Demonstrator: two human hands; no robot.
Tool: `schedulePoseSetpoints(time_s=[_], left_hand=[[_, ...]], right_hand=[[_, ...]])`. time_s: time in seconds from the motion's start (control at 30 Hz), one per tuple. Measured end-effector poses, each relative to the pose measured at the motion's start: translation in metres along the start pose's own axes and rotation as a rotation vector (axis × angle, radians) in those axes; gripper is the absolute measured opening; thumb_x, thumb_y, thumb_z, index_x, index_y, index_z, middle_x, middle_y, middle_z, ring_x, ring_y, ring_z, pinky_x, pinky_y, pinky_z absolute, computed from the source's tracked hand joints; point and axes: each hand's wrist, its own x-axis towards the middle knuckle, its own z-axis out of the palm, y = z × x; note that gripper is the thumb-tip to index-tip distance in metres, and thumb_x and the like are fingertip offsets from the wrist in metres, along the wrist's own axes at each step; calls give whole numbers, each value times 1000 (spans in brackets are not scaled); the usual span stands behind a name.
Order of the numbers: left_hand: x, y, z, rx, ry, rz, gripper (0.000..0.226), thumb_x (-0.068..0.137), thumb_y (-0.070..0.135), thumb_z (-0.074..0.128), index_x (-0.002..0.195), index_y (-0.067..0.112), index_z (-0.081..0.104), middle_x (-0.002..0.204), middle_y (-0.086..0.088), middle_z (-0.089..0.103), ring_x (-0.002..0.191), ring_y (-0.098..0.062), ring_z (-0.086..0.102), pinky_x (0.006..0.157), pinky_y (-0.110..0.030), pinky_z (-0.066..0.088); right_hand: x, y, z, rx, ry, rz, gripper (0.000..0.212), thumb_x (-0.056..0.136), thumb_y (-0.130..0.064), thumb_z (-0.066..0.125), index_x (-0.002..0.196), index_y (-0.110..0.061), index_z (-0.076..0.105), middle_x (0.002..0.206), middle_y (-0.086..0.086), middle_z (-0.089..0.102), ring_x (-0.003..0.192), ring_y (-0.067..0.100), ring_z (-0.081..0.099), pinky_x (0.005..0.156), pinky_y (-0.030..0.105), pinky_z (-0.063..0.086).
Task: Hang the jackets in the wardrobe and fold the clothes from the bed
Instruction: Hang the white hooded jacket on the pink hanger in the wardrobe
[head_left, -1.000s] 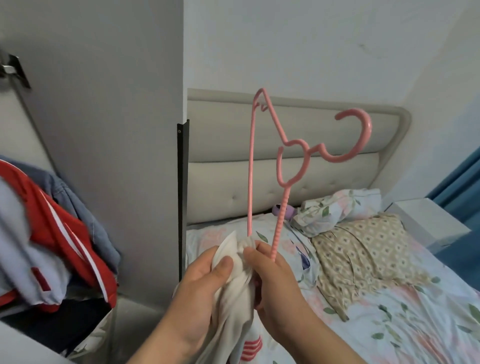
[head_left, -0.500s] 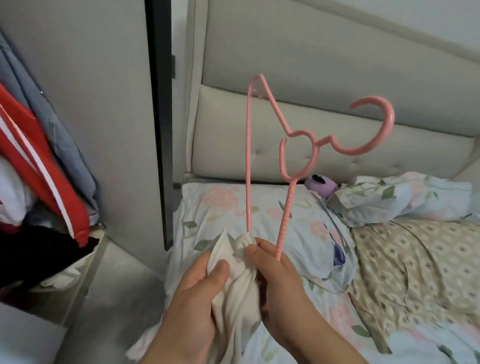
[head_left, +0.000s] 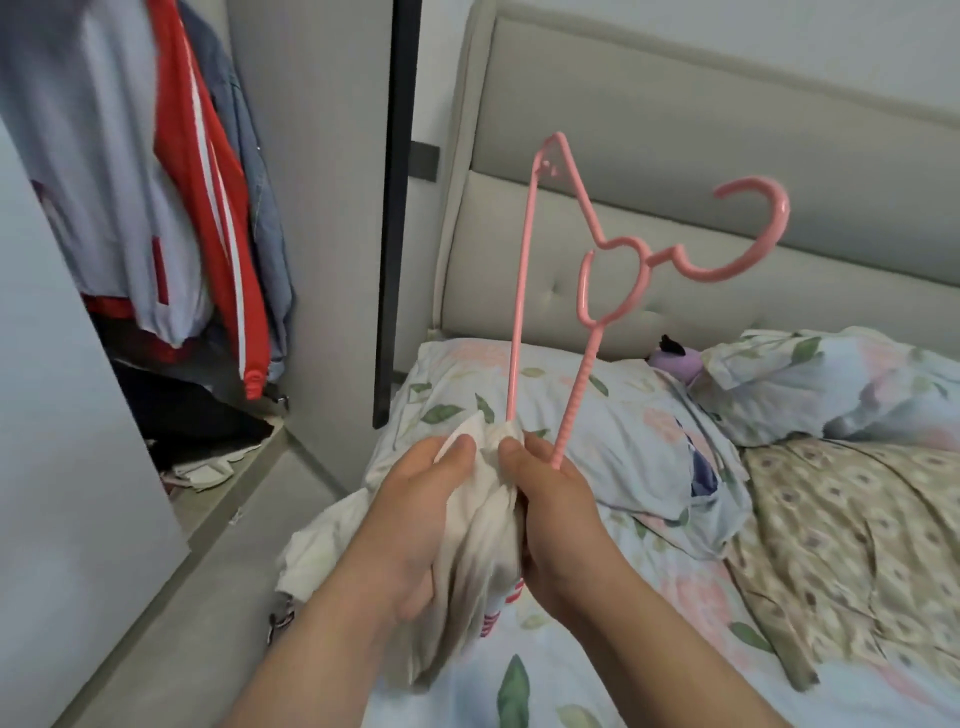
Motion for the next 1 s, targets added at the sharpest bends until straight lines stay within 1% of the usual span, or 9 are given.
schedulePoseSetpoints(time_s=[0.03,0.1,0.17,0.3,0.4,0.53,0.73,0.87,1.0], left_hand=[[-15,4,8,-5,-10,1,21,97,25,53,104,19,72,103,-16,74,95,-32,72,78,-40,56],[-42,15,27,18,-39,15,30,100,11,45,96,19,74,104,-20,72,95,-34,71,78,-42,56],[-67,31,52,37,-93,31,29,100,8,43,96,14,72,105,-24,71,94,-37,70,77,-43,56],[-96,70,101,115,-157,121,23,99,8,44,94,7,67,98,-22,71,83,-30,70,69,-38,58],[-104,96,130,183,-133,262,15,100,10,45,95,9,59,86,-15,65,73,-22,63,70,-35,52],[-94,132,145,136,-58,358,18,101,13,45,100,12,63,79,-7,66,70,-16,63,71,-32,52],[-60,182,127,-61,17,466,20,103,14,41,111,11,59,88,-7,67,78,-17,67,73,-34,59],[-40,198,86,-130,145,530,27,103,14,41,101,19,67,81,0,72,71,-10,72,65,-29,61],[-7,154,38,-8,331,455,42,104,9,37,81,20,71,72,0,70,59,-6,68,54,-23,58]], right_hand=[[-14,-7,-3,1,-7,-2,20,100,-11,47,107,-3,64,98,18,74,94,31,72,79,39,59],[-40,-26,-9,1,-45,-12,23,100,-9,45,109,-4,65,99,17,74,94,31,72,81,41,58],[-61,-54,-19,-5,-98,-45,25,100,-9,44,108,-3,66,99,18,74,95,32,72,79,40,58],[-89,-114,-40,13,-208,-131,22,98,-8,45,101,-1,65,89,18,72,81,28,70,68,33,55],[-97,-152,-57,42,-233,-173,17,97,-4,44,88,-7,59,71,11,64,66,22,63,64,32,52],[-93,-192,-95,43,-121,-174,19,95,-3,44,80,-10,54,61,6,53,57,20,55,57,30,50],[-72,-240,-183,-32,153,-257,20,93,1,40,82,-12,52,70,12,48,62,24,50,60,34,46],[-47,-240,-247,-253,327,-317,24,91,5,42,77,-13,49,68,10,45,59,24,45,57,34,38],[-12,-183,-288,-645,449,-227,20,86,3,48,73,-13,50,69,9,50,61,22,45,54,29,33]])
